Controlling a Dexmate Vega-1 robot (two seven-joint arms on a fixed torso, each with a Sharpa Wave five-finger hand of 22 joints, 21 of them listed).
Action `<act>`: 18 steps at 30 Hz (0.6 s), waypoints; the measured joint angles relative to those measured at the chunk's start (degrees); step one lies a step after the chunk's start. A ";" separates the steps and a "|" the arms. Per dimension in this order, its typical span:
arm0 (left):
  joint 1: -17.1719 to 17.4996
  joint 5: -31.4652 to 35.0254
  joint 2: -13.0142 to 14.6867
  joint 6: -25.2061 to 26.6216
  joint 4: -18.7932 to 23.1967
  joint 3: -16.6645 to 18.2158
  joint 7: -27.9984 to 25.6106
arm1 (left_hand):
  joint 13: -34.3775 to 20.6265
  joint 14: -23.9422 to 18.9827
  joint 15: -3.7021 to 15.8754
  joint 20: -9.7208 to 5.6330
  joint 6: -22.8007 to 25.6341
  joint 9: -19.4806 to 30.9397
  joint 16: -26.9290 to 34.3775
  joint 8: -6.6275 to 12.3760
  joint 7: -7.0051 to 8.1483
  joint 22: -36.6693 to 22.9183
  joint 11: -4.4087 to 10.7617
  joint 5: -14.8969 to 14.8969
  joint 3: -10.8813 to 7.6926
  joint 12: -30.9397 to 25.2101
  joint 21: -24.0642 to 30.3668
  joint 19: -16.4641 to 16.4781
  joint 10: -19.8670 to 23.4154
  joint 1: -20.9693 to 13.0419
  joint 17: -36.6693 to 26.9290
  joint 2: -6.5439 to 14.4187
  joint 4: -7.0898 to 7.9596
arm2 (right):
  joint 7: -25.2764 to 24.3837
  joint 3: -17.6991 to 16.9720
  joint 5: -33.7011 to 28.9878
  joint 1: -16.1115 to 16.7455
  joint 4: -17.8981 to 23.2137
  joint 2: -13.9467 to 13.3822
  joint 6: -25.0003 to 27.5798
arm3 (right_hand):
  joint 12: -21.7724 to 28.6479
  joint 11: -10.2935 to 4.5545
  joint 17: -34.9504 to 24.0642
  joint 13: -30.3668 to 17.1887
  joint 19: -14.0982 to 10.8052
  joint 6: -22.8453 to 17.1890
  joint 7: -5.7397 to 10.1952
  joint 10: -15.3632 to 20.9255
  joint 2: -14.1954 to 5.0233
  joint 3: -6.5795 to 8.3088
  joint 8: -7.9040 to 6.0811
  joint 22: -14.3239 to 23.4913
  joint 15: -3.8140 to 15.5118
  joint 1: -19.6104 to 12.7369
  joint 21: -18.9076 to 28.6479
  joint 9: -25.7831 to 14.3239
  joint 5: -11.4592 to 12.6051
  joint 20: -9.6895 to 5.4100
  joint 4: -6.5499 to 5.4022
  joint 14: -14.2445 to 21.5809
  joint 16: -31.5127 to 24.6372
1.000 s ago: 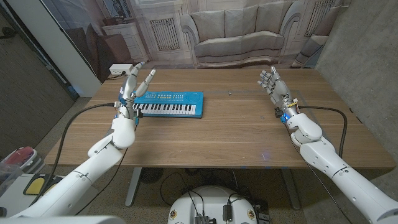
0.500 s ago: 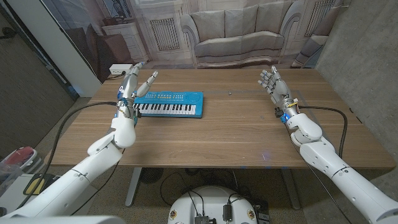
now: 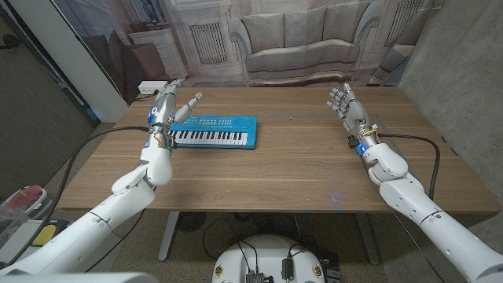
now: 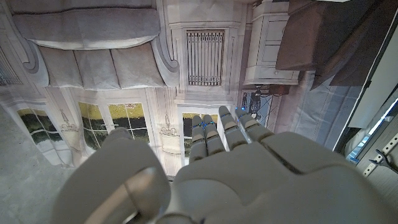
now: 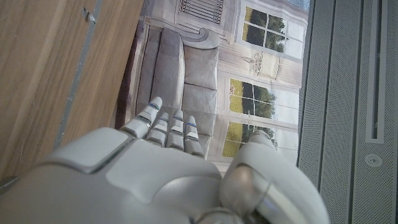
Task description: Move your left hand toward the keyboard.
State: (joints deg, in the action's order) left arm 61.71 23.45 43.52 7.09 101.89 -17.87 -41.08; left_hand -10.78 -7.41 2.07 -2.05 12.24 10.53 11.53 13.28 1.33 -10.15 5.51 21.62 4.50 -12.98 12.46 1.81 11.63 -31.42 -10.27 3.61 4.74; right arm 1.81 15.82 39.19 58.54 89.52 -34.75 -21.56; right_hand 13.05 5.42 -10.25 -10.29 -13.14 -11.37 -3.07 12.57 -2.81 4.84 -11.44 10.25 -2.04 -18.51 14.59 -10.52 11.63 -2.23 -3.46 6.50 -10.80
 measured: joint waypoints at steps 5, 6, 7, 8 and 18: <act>-0.30 0.51 0.84 1.53 0.99 -0.62 0.33 | 0.00 -0.28 0.28 0.00 0.00 0.00 0.00 0.00 0.00 0.00 0.22 0.22 0.00 0.00 0.00 0.00 0.21 -0.15 0.00 0.15 0.00 | 0.16 0.00 0.09 -0.07 0.00 -0.06 0.23 | 0.00 0.00 0.00 0.00 0.00 0.00 0.00 0.00 0.00 0.00 -0.01 0.00 0.00 0.00 0.00 0.00 0.00 0.00 0.00 0.00 0.04; -0.32 0.51 0.87 1.53 1.04 -0.65 0.33 | 0.00 -0.31 0.31 0.00 0.00 0.00 0.00 0.00 0.00 0.00 0.21 0.22 0.00 0.00 0.00 0.00 0.21 -0.15 0.00 0.15 0.00 | 0.16 0.00 0.09 -0.07 0.00 -0.06 0.23 | 0.00 0.00 0.00 0.00 0.00 0.00 0.00 0.00 0.00 0.00 -0.02 0.00 0.00 0.00 0.00 0.00 0.00 0.00 0.00 0.00 0.04; -0.44 0.51 1.12 1.53 1.29 -0.85 0.33 | 0.00 -0.31 0.31 0.00 0.00 0.00 0.00 0.00 0.00 0.00 0.21 0.22 0.00 0.00 0.00 0.00 0.21 -0.15 0.00 0.15 0.00 | 0.16 0.00 0.12 -0.07 0.00 -0.06 0.29 | 0.00 0.00 0.00 0.00 0.00 0.00 0.00 0.00 0.00 0.00 -0.02 0.00 0.00 0.00 -0.32 0.00 0.00 0.00 0.00 0.00 0.04; -0.52 0.51 1.24 1.53 1.42 -0.96 0.33 | 0.00 -0.31 0.31 0.00 0.00 0.00 0.00 0.00 0.00 0.00 0.21 0.22 0.00 0.00 0.00 0.00 0.21 -0.15 0.00 0.15 0.00 | 0.17 0.00 0.14 -0.07 0.00 -0.06 0.31 | 0.00 0.00 0.00 0.00 0.00 0.00 0.00 0.00 0.00 0.00 -0.02 0.00 0.00 0.00 -0.42 0.00 0.00 0.00 0.00 0.00 0.04; -1.64 3.87 2.60 9.20 2.75 -2.68 2.60 | 0.00 -0.60 0.01 0.00 0.31 0.00 0.00 0.00 0.32 0.00 0.42 0.43 0.00 0.00 -0.48 0.00 0.42 -0.29 0.00 0.30 0.00 | -0.07 -0.36 0.42 0.41 0.49 -0.30 0.50 | 0.01 0.00 0.00 0.00 0.00 0.00 0.00 0.00 0.00 0.00 -0.02 0.00 -0.31 0.00 -0.42 0.00 0.00 0.00 0.00 0.31 0.04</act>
State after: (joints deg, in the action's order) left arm 60.07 27.32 46.11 16.29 104.65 -20.55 -38.48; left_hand -10.78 -8.01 2.08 -2.05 12.55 10.53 11.53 13.28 1.65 -10.15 5.92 22.05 4.50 -12.98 11.98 1.81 12.05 -31.71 -10.27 3.91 4.75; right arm 1.74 15.46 39.61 58.95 90.01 -35.06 -21.06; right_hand 13.05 5.41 -10.25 -10.29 -13.13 -11.37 -3.07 12.57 -2.81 4.84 -11.46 10.25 -2.35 -18.51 14.18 -10.52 11.63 -2.23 -3.46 6.81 -10.75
